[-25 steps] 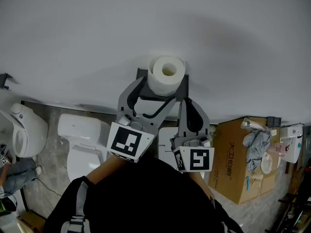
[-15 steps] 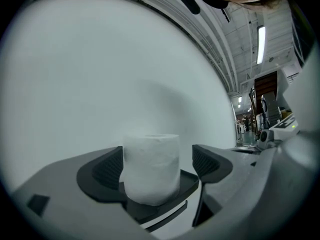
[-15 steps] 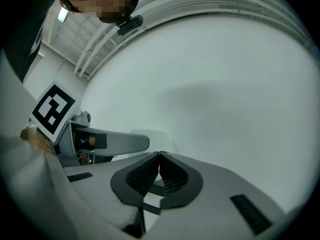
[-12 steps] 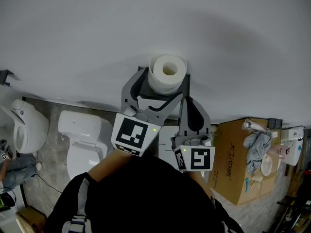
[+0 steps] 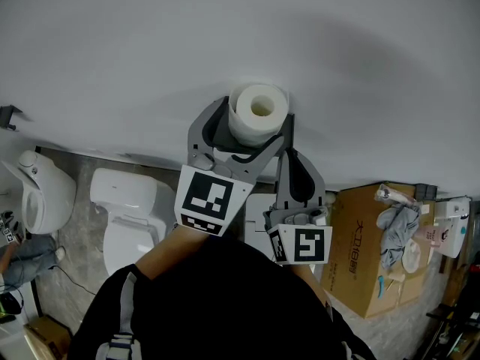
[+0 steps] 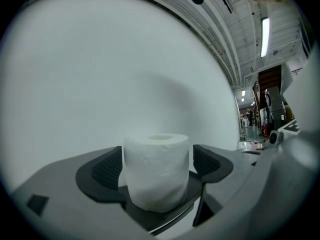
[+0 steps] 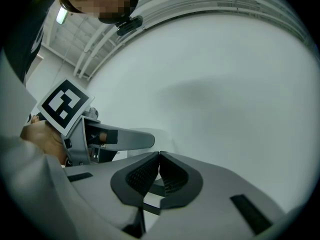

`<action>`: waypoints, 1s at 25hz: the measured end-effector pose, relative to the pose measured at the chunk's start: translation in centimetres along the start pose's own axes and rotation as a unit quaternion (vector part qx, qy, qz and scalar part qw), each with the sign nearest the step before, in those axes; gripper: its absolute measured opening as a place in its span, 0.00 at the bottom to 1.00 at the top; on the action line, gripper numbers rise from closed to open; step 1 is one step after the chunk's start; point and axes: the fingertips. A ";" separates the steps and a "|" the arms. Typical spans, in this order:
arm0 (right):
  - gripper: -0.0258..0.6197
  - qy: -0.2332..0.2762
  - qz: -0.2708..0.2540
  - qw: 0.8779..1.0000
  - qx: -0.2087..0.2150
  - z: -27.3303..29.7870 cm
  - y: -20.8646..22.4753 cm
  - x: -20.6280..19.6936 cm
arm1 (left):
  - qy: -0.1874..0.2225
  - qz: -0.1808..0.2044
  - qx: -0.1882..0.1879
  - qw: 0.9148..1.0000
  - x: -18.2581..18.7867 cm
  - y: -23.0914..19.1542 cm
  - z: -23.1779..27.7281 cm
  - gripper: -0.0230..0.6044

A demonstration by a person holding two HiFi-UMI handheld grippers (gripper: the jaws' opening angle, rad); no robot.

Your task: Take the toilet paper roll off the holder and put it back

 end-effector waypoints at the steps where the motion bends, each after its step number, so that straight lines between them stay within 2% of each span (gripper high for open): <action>1: 0.08 0.001 0.002 1.000 0.000 0.1 0.1 0.0 | 0.000 0.003 0.002 1.000 0.2 -0.1 0.1 0.73; 7: 0.08 0.004 0.007 1.000 0.004 0.2 0.1 0.0 | -0.006 0.014 -0.005 1.000 0.8 0.3 0.4 0.73; 18: 0.08 0.010 0.011 1.000 0.007 0.5 0.1 0.2 | -0.046 -0.003 -0.009 0.999 0.4 -0.2 1.7 0.73; 25: 0.08 0.003 0.014 1.000 0.006 0.5 0.2 -0.2 | -0.055 0.002 -0.026 0.998 0.1 0.6 2.5 0.73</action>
Point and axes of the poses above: the fingertips, and each gripper's own axes: z forward along the fingers, y to its right, x out of its top, and after that the axes turned 3 degrees about -z, right-handed
